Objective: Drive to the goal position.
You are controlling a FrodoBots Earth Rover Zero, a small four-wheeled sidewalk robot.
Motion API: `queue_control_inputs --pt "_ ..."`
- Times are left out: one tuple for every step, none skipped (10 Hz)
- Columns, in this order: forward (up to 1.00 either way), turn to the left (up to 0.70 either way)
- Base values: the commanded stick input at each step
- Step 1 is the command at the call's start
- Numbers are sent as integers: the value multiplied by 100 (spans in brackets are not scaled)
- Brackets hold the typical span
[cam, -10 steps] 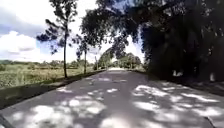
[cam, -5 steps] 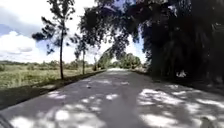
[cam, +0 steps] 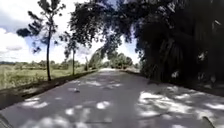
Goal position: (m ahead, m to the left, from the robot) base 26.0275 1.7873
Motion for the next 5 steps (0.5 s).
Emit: queue_control_inputs --pt "70 0" --pt "70 0" --pt "70 0" --pt "70 0" --pt "70 0"
